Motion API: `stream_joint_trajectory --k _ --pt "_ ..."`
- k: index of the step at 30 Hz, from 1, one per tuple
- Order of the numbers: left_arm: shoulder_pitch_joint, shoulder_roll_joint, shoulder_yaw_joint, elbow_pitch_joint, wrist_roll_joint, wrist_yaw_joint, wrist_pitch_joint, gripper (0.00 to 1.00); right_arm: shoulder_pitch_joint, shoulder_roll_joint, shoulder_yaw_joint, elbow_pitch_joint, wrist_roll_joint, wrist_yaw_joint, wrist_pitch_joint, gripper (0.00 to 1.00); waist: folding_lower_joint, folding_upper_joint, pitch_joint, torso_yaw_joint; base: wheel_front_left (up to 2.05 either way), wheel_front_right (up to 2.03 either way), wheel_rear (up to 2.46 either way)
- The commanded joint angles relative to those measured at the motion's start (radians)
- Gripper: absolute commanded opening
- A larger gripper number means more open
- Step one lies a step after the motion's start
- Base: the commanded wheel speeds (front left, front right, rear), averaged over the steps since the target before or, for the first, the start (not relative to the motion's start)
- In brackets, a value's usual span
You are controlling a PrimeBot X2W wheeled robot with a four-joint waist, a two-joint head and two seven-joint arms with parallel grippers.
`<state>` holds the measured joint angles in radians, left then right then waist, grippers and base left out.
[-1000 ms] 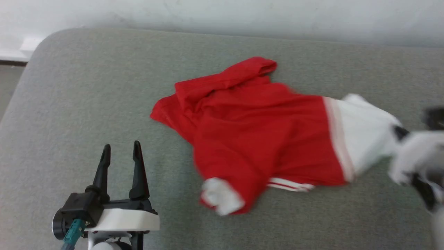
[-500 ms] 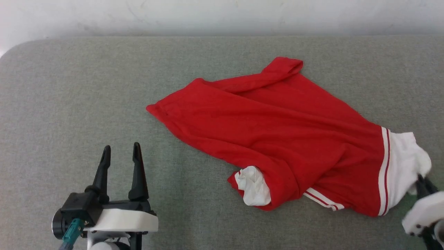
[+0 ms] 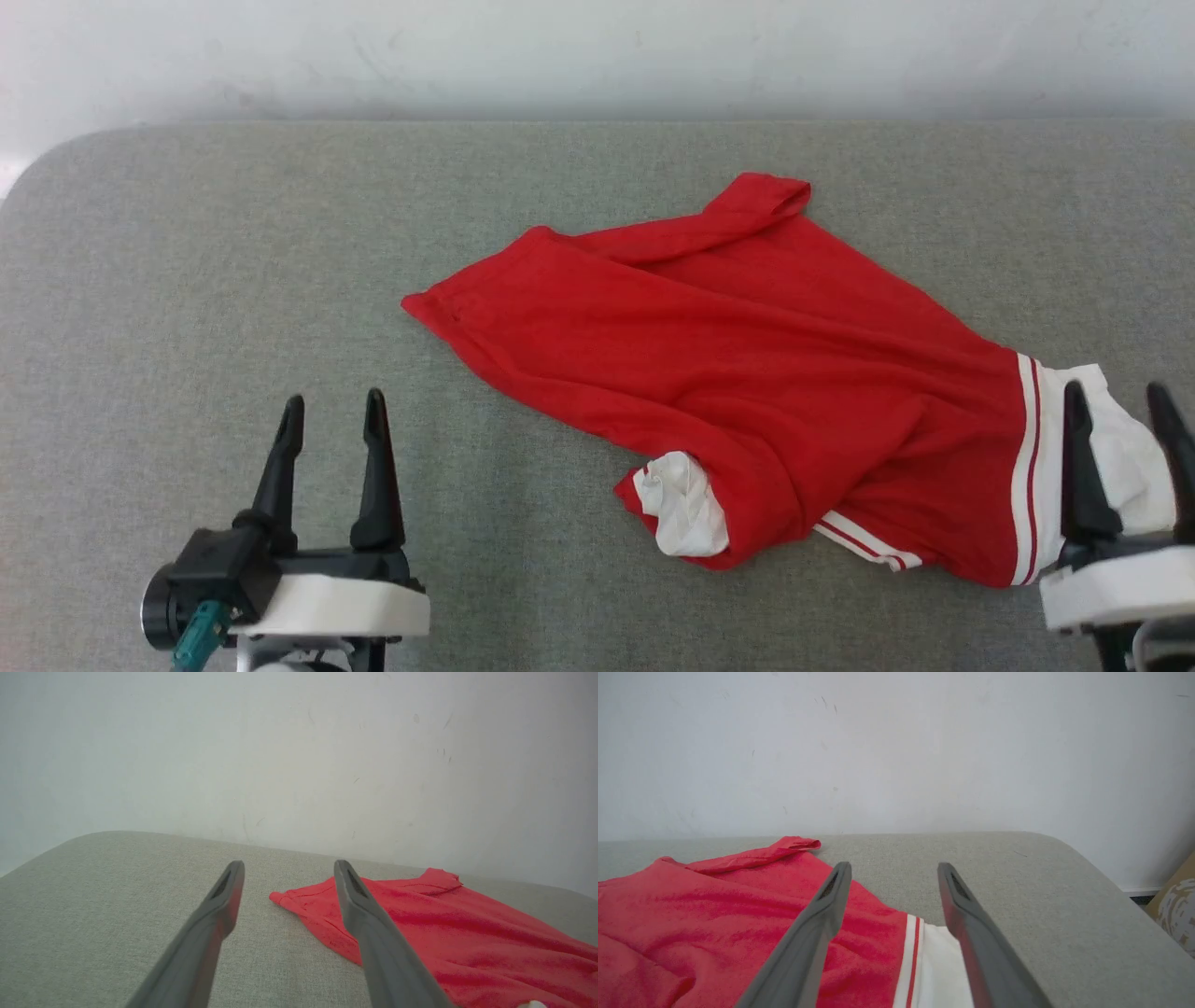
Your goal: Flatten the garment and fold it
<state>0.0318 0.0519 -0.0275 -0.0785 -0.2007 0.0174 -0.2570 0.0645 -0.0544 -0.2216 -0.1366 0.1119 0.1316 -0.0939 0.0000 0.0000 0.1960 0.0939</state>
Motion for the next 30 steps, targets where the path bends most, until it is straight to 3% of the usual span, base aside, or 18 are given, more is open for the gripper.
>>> stream_joint_trajectory --k 1,4,8,12,14,16,19,25,30 --pt "0.015 -0.002 -0.004 -0.001 0.0 0.0 -0.005 1.0 0.021 0.003 0.007 0.01 0.03 -0.001 -0.015 1.0 0.0 0.0 -0.003 -0.003 0.0 0.0 0.0" --pt "0.012 -0.002 -0.014 0.0 0.004 -0.007 -0.005 1.0 0.044 0.004 0.024 0.032 0.06 -0.001 -0.036 1.0 0.0 0.0 -0.001 -0.013 0.0 0.0 0.0" --pt "-0.058 0.025 -0.039 0.014 0.025 -0.048 0.001 1.0 0.03 0.004 0.029 0.044 0.058 -0.001 -0.05 1.0 0.0 0.0 0.012 -0.026 0.0 0.0 0.0" --pt "-0.156 0.06 -0.084 0.029 0.046 -0.086 0.076 1.0 0.012 0.004 0.024 0.036 0.048 -0.001 -0.052 1.0 0.0 0.0 0.028 -0.032 0.0 0.0 0.0" --pt "-0.26 0.087 -0.154 0.059 0.063 -0.116 0.219 1.0 0.001 0.004 0.021 0.029 0.044 -0.001 -0.047 1.0 0.0 0.0 0.054 -0.036 0.0 0.0 0.0" --pt "-0.297 0.094 -0.179 0.073 0.066 -0.123 0.268 1.0 -0.002 0.004 0.021 0.03 0.045 -0.001 -0.045 1.0 0.0 0.0 0.063 -0.037 0.0 0.0 0.0" --pt "-0.392 0.115 -0.261 0.141 0.071 -0.138 0.426 1.0 -0.011 0.004 0.031 0.035 0.051 -0.001 -0.042 1.0 0.0 0.0 0.092 -0.045 0.0 0.0 0.0" --pt "-0.523 0.165 -0.425 0.315 0.061 -0.147 0.704 1.0 -0.039 0.004 0.057 0.05 0.064 -0.001 -0.046 1.0 0.0 0.0 0.143 -0.076 0.0 0.0 0.0" --pt "-0.569 0.221 -0.56 0.387 -0.003 -0.148 0.855 1.0 -0.048 0.004 0.054 0.058 0.066 -0.001 -0.05 1.0 0.0 0.0 0.159 -0.096 0.0 0.0 0.0"
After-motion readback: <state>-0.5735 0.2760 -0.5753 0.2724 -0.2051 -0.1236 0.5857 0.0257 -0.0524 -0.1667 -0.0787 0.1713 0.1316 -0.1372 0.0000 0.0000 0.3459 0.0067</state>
